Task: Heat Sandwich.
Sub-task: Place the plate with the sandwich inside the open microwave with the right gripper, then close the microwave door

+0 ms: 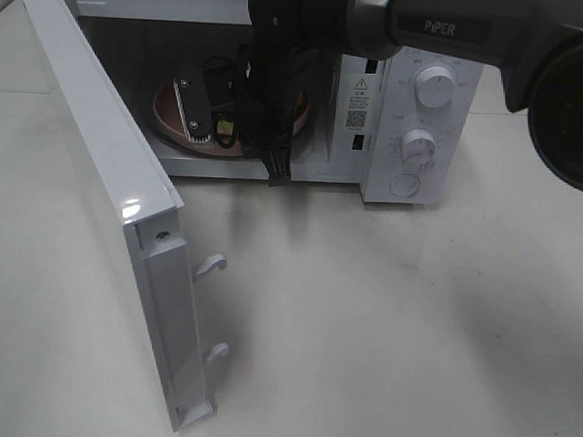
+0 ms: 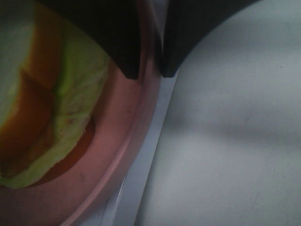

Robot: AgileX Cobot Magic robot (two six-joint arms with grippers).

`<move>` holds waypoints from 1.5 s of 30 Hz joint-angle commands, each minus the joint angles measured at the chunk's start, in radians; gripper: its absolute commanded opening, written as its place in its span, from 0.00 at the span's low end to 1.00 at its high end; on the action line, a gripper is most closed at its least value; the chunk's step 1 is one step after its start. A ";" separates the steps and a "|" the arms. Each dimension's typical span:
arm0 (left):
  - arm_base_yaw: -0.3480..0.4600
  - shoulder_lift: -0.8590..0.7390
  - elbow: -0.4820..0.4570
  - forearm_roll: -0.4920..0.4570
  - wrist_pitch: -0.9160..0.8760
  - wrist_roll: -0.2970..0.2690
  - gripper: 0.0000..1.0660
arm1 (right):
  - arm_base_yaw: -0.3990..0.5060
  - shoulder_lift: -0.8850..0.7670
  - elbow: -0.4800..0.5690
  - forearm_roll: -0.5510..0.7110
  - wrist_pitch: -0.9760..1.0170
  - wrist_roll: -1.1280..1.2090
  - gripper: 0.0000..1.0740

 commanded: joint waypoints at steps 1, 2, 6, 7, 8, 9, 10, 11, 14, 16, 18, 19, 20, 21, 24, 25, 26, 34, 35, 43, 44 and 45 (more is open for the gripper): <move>-0.004 -0.026 0.003 -0.001 -0.008 -0.001 0.97 | -0.005 -0.008 -0.008 -0.001 -0.008 0.017 0.39; -0.004 -0.026 0.003 -0.001 -0.008 -0.001 0.97 | -0.005 -0.008 -0.008 -0.001 -0.008 0.026 0.44; -0.004 -0.026 0.003 -0.001 -0.008 -0.001 0.97 | -0.004 -0.010 -0.008 -0.001 -0.007 0.104 0.65; -0.004 -0.026 0.003 -0.001 -0.008 -0.001 0.97 | -0.004 -0.011 -0.008 -0.001 -0.006 0.127 0.70; -0.004 -0.026 0.003 -0.001 -0.008 -0.001 0.97 | -0.004 -0.019 -0.006 -0.001 -0.006 0.159 0.76; -0.004 -0.026 0.003 -0.001 -0.008 -0.001 0.97 | -0.004 -0.019 -0.006 -0.001 -0.006 0.159 0.76; -0.004 -0.026 0.003 -0.001 -0.008 -0.001 0.97 | -0.004 -0.022 -0.004 -0.001 -0.010 0.168 0.77; -0.004 -0.026 0.003 -0.001 -0.008 -0.001 0.97 | -0.004 -0.027 -0.003 -0.001 -0.014 0.176 0.78; -0.004 -0.026 0.003 -0.001 -0.008 -0.001 0.97 | -0.004 -0.047 0.024 -0.001 -0.037 0.178 0.77; -0.004 -0.026 0.003 -0.001 -0.008 -0.001 0.97 | -0.004 -0.063 0.050 -0.003 -0.051 0.178 0.77; -0.004 -0.026 0.003 -0.001 -0.008 -0.001 0.97 | -0.004 -0.085 0.082 -0.005 -0.066 0.178 0.76; -0.004 -0.026 0.003 -0.001 -0.008 -0.001 0.97 | -0.004 -0.085 0.082 -0.005 -0.066 0.178 0.76; -0.004 -0.026 0.003 -0.001 -0.008 -0.001 0.97 | -0.004 -0.091 0.093 -0.005 -0.066 0.178 0.76; -0.004 -0.026 0.003 -0.001 -0.008 -0.001 0.97 | -0.004 -0.097 0.103 -0.005 -0.071 0.178 0.75; -0.004 -0.026 0.003 -0.001 -0.008 -0.001 0.97 | -0.004 -0.121 0.135 -0.005 -0.086 0.178 0.75; -0.004 -0.026 0.003 -0.001 -0.008 -0.001 0.97 | -0.004 -0.130 0.148 -0.005 -0.090 0.178 0.75; -0.004 -0.026 0.003 -0.001 -0.008 -0.001 0.97 | -0.004 -0.146 0.170 -0.005 -0.095 0.178 0.74; -0.004 -0.026 0.003 -0.001 -0.008 -0.001 0.97 | -0.002 -0.198 0.247 -0.009 -0.098 0.184 0.72; -0.004 -0.026 0.003 -0.001 -0.008 -0.001 0.97 | -0.002 -0.212 0.270 -0.009 -0.099 0.186 0.71; -0.004 -0.026 0.003 -0.001 -0.008 -0.001 0.97 | 0.013 -0.274 0.350 -0.012 -0.121 0.186 0.71; -0.004 -0.026 0.003 -0.001 -0.008 -0.001 0.97 | 0.016 -0.290 0.371 -0.012 -0.125 0.189 0.71; -0.004 -0.026 0.003 -0.001 -0.008 -0.001 0.97 | 0.021 -0.300 0.386 -0.012 -0.128 0.192 0.71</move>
